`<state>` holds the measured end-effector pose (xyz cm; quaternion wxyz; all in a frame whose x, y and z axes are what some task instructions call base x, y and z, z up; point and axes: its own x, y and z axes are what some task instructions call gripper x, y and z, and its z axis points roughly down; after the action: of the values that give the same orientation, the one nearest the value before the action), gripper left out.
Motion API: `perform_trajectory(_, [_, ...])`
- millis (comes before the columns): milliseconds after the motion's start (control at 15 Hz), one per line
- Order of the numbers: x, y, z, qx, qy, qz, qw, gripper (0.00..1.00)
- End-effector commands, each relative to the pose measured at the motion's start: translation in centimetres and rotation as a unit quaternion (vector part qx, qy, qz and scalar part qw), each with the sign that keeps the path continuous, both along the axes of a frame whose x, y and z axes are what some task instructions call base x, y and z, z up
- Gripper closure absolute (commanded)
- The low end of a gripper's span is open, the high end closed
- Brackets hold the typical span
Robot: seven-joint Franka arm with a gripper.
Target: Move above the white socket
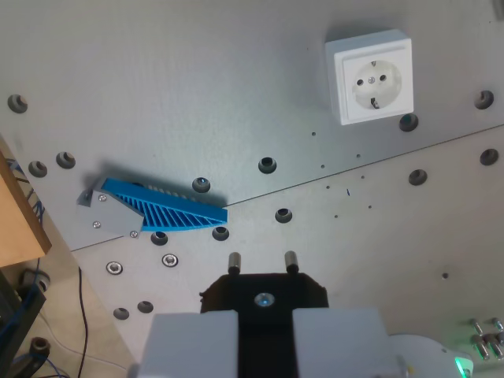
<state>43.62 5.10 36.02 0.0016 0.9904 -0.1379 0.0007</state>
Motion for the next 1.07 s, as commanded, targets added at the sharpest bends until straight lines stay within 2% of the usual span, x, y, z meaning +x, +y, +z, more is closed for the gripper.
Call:
perform_trajectory(67, [0.0, 0.0, 0.0, 0.0, 0.0, 0.0, 1.0, 1.0])
perform_trajectory(600, [-0.1, -0.1, -0.2, 0.0, -0.001, 0.003, 1.0, 1.0])
perform_trajectory(1067, [-0.3, -0.6, -1.5, 0.003, -0.016, 0.012, 0.9998, 1.0])
